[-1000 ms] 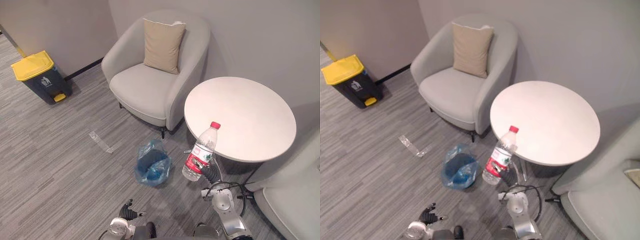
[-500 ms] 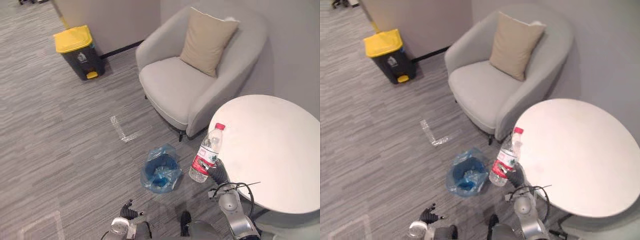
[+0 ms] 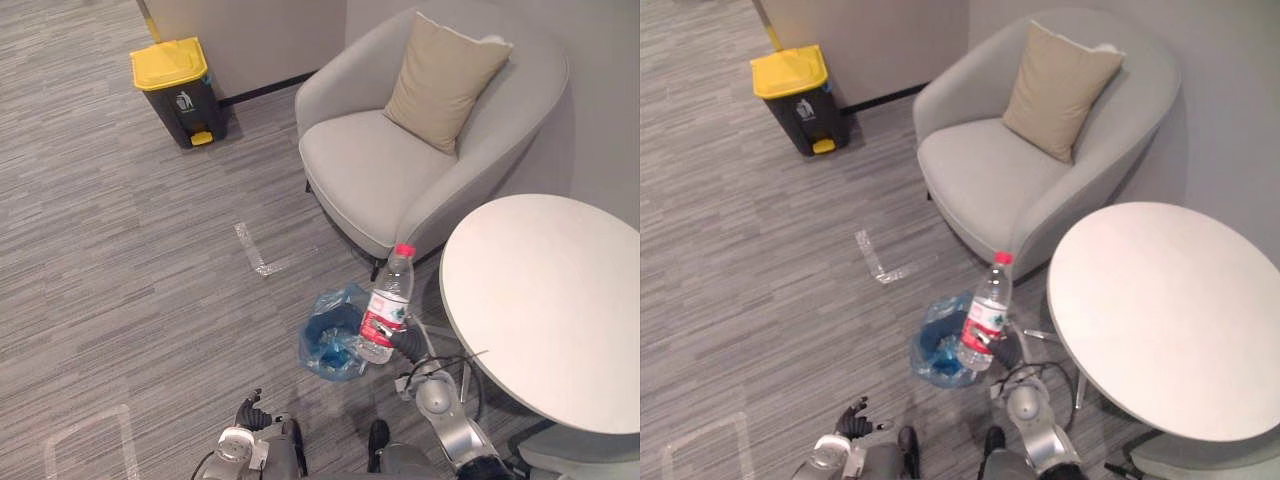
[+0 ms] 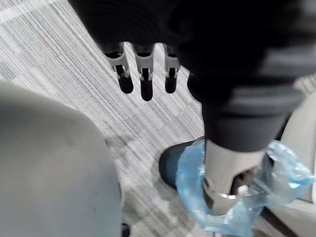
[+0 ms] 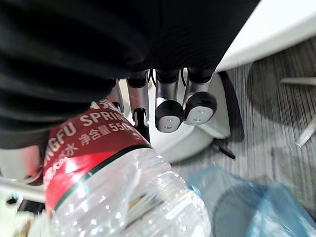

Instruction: Gather rubbish on tea table into small bin, then transfer packed bag to large trash can.

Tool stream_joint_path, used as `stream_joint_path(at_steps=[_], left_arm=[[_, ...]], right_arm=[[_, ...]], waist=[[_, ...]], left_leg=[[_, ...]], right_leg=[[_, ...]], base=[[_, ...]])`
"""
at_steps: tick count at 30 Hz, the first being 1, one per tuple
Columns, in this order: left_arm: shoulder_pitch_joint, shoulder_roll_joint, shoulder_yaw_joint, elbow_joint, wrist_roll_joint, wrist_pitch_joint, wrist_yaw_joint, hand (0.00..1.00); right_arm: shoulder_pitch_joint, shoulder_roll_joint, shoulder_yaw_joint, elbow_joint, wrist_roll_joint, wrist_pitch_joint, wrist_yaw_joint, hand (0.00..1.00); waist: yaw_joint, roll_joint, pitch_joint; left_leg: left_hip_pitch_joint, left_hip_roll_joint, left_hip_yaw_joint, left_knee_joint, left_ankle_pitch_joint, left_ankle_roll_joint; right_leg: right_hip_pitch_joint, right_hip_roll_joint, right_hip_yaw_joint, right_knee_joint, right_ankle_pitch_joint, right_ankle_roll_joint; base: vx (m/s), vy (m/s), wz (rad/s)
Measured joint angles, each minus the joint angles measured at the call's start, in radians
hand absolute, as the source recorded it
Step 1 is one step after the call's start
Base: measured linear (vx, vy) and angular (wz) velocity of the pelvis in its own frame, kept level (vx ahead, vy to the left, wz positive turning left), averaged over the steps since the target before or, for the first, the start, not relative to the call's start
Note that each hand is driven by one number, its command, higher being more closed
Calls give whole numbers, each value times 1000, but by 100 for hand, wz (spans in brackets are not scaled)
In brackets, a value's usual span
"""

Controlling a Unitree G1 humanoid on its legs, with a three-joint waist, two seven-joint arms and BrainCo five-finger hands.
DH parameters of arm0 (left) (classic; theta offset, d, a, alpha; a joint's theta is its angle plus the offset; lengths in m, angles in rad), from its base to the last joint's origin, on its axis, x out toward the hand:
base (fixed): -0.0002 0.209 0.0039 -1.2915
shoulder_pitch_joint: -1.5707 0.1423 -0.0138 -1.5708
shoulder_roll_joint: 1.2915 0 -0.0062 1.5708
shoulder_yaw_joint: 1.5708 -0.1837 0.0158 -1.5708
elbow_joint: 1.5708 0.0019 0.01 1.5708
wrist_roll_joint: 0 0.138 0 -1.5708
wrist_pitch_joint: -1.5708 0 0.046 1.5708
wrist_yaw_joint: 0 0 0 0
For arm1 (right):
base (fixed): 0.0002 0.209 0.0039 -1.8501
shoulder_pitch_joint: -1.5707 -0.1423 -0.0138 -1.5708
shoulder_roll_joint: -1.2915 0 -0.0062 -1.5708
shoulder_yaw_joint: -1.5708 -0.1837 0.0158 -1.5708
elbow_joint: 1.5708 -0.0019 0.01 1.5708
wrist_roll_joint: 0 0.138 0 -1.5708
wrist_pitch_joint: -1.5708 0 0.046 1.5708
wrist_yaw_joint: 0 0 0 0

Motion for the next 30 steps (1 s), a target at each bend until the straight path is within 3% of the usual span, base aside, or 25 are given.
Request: stream_joint_path(at_steps=[10,18,21,24,25,26,30], left_arm=[[-172,34,71,-38,-96,-19,51,0],[-293,6,133,-150,-168,-17,95,0],[-259,-12,118,-418,-193,-22,103,0],[-129,-11,134,-695,-211,-69,89,0],[56,-14,161,-849,-248,-85,63,0],[68,-22,161,-861,-250,-86,47,0],[71,-53,149,-907,-250,-89,42,0]], right_arm=[[-411,-132,60,187,-37,36,-46,100],[-659,-204,39,171,-32,62,-116,100],[-707,-247,29,107,-12,68,-126,100],[-712,-297,-8,58,28,69,-127,100],[-728,-359,-57,54,54,69,-144,100],[-729,-359,-58,55,55,69,-145,0],[-728,-353,-56,57,55,68,-146,0]], waist=[[39,-17,178],[55,-28,212],[74,-26,232],[96,-23,250],[127,-22,251],[130,-22,251],[131,-23,251]], left_leg=[[-381,9,-36,175,19,28],[-718,15,-91,308,23,35],[-817,-5,-115,338,29,38],[-889,-26,-153,356,38,33],[-969,-51,-173,350,55,29],[-974,-59,-175,338,62,25],[-974,-62,-174,332,70,22]], right_leg=[[-396,-29,-3,242,-22,-17],[-687,-47,-42,350,-16,-29],[-784,-76,-59,417,-41,-34],[-842,-100,-90,460,-68,-36],[-920,-128,-106,501,-95,-30],[-929,-137,-111,507,-101,-29],[-933,-143,-111,517,-102,-29]], base=[[-175,-13,8],[-57,27,14],[-15,29,33],[39,8,52],[134,7,78],[130,5,67],[36,1,11]])
